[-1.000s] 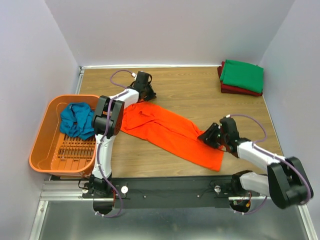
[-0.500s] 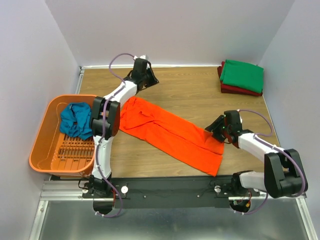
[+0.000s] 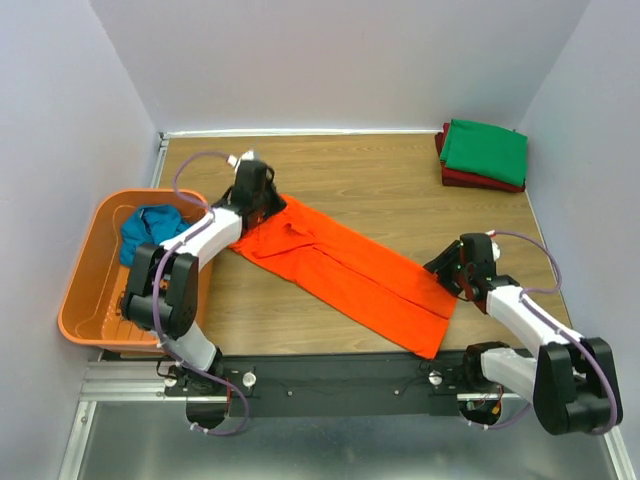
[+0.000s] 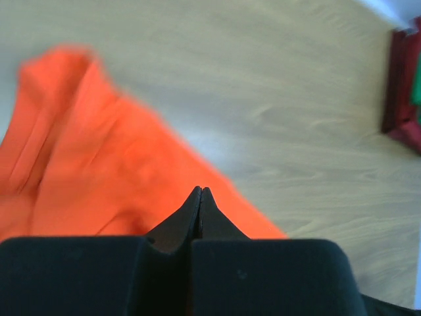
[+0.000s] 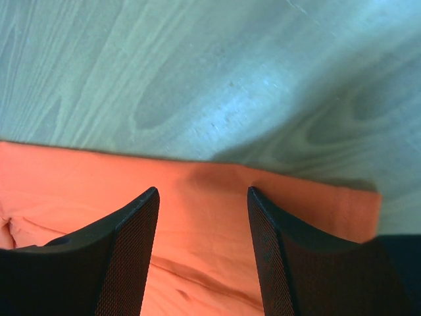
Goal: Fold and stack the t-shirts
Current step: Fold the tshirt
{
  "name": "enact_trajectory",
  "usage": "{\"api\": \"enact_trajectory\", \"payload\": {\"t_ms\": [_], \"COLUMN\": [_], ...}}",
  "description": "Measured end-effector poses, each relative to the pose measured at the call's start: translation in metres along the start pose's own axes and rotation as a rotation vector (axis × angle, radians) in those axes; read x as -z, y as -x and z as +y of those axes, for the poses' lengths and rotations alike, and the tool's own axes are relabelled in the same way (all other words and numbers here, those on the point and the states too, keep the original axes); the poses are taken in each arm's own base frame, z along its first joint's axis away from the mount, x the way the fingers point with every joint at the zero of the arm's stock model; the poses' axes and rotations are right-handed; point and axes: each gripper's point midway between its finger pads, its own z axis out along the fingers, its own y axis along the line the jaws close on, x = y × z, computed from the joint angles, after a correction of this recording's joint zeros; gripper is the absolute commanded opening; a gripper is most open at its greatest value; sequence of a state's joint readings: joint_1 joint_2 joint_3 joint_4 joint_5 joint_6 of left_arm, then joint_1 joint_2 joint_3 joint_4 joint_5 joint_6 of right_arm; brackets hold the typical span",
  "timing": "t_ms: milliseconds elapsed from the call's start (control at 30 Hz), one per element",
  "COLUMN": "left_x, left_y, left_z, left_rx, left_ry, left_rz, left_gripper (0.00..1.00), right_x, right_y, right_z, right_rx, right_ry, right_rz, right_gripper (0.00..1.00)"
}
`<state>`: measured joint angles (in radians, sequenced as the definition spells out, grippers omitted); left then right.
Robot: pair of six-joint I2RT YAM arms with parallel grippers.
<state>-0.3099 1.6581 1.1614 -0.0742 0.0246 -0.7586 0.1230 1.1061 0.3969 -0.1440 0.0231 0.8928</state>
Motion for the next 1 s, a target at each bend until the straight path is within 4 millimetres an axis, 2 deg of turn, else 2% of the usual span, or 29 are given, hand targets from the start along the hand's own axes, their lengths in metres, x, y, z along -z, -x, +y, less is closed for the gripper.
{"api": "enact_trajectory", "payload": {"t_ms": [133,200,267,367,433,500,667,833,1000], "left_x": [0.015,0.021,0.019,0.006,-0.012,-0.034,-0.075,-0.084,-0.108], "left_y": [-0.06,-0.076,-0.076,-0.068,-0.062,-0.068,-0.089,-0.082,-0.064], "left_z": [0.057,0.072,0.07,0.055,0.047,0.045,0.043,0.034,0.025], "left_rx": [0.091,0.125,0.142,0.151,0.155,0.156,0.174,0.168,0.083], "left_ry": [0.136,0.178,0.182,0.162,0.15,0.151,0.142,0.137,0.147], "left_rz": [0.076,0.094,0.09,0.081,0.081,0.121,0.237,0.254,0.254], "left_gripper": [0.0,0.0,0.0,0.0,0.0,0.0,0.0,0.0,0.01], "right_x": [0.01,0.015,0.019,0.024,0.025,0.024,0.026,0.03,0.027], "right_y": [0.004,0.009,0.019,0.035,0.044,0.049,0.054,0.06,0.058], "right_z": [0.0,0.005,0.016,0.037,0.048,0.057,0.067,0.073,0.07], "right_rx": [0.013,0.032,0.055,0.093,0.119,0.147,0.21,0.25,0.286], "right_ry": [0.004,0.011,0.031,0.072,0.088,0.099,0.114,0.123,0.109], "right_rz": [-0.023,-0.03,-0.045,-0.07,-0.081,-0.076,-0.061,-0.069,-0.055], "right_gripper": [0.64,0.64,0.65,0.66,0.66,0.66,0.67,0.68,0.68]}}
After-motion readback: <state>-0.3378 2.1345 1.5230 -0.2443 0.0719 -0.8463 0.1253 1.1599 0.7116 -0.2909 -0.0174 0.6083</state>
